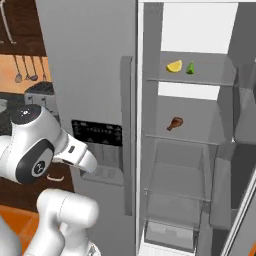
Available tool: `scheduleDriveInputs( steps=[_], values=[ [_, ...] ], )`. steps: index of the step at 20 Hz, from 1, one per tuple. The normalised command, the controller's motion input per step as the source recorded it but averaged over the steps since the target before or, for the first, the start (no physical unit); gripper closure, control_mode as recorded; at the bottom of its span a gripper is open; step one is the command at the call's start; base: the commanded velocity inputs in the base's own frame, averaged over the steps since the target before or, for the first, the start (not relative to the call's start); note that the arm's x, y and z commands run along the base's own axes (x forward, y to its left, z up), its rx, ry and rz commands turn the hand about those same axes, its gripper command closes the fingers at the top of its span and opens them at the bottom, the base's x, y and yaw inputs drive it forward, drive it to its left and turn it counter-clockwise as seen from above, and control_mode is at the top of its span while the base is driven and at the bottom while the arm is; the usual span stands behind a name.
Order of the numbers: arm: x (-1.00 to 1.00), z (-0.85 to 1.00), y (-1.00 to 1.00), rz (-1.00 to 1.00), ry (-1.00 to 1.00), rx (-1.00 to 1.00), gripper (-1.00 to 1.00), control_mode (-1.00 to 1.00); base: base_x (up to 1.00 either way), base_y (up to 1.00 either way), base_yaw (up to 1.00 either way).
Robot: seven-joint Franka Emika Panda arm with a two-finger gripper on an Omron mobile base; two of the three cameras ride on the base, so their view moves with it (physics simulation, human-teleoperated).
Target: Place one lemon wedge and one chicken drumstick in each tupperware on the nearby counter, to pack two identical lunches.
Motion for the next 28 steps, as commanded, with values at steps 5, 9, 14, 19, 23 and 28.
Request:
scheduleDriveInputs(
  steps=[5, 9, 14, 19, 23, 28],
  values=[
    [0.00, 0.00, 0.00, 0.00, 0.00, 0.00, -1.00, 1.00, 0.20, -0.97, 0.02],
    [0.00, 0.00, 0.00, 0.00, 0.00, 0.00, -1.00, 1.00, 0.33, -0.85, 0.00],
    [0.00, 0.00, 0.00, 0.00, 0.00, 0.00, -1.00, 1.00, 0.51, -0.28, 0.01],
    [0.00, 0.00, 0.00, 0.00, 0.00, 0.00, -1.00, 1.00, 0.60, 0.07, 0.02],
    [0.00, 0.00, 0.00, 0.00, 0.00, 0.00, -1.00, 1.00, 0.02, 0.38, 0.00],
    [0.00, 0.00, 0.00, 0.00, 0.00, 0.00, -1.00, 1.00, -0.17, 0.26, 0.00]
  ],
)
